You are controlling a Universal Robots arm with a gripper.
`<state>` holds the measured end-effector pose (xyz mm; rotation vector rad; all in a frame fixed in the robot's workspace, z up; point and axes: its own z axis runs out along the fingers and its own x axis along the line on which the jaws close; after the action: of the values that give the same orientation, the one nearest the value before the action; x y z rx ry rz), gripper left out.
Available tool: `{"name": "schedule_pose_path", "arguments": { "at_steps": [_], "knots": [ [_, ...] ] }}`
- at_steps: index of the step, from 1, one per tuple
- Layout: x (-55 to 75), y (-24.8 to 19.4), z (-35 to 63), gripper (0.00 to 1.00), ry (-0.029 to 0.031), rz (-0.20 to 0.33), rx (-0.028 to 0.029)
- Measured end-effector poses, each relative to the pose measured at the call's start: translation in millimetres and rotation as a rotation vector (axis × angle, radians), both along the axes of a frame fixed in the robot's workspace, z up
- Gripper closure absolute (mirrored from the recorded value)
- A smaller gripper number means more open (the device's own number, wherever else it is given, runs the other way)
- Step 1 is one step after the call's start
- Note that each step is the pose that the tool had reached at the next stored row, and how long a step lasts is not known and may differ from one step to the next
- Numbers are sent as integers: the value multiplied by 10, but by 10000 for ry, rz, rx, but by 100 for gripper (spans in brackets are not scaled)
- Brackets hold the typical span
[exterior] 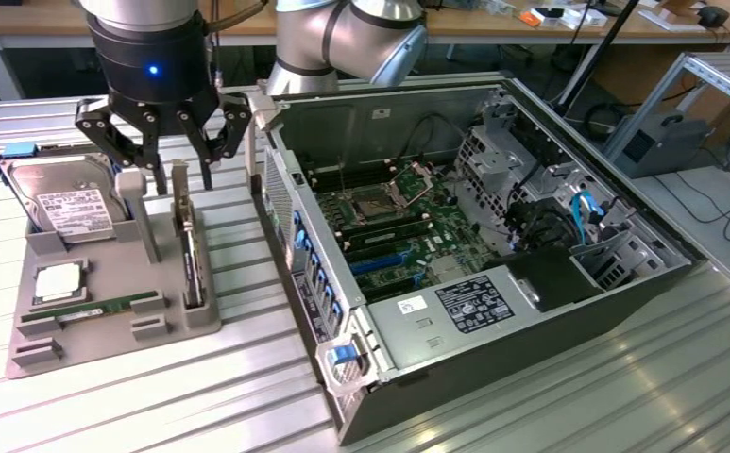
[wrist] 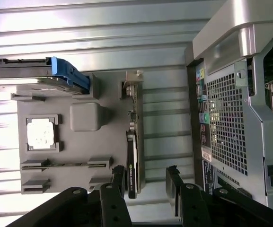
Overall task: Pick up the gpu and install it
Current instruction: 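Pick up the gpu and move the gpu toward the slot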
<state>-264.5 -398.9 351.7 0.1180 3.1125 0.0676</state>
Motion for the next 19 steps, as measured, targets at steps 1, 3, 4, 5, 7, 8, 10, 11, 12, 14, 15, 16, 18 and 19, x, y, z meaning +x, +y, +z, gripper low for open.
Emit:
{"name": "schedule_pose_path", "arguments": {
  "at_steps": [1, 3, 4, 5, 7, 8, 10, 11, 12, 14, 15, 16, 18, 19],
  "knots": [
    [0, 0, -7, 52, 0, 0, 0],
    [0, 0, -15, 52, 0, 0, 0],
    [0, 0, -20, 52, 1, 0, 0],
    [0, 0, -27, 52, 0, 0, 0],
    [0, 0, -46, 52, -1, 0, 0],
    [0, 0, -56, 52, 0, 0, 0],
    [0, 0, -71, 52, 0, 0, 0],
    [0, 0, -76, 52, 0, 0, 0],
    [0, 0, -83, 52, 0, 0, 0],
    [0, 0, -94, 52, -1, 0, 0],
    [0, 0, -100, 52, 0, 0, 0],
    [0, 0, -106, 52, 0, 0, 0],
    [0, 0, -128, 52, 0, 0, 0],
    [0, 0, -140, 52, 0, 0, 0]
  ]
}}
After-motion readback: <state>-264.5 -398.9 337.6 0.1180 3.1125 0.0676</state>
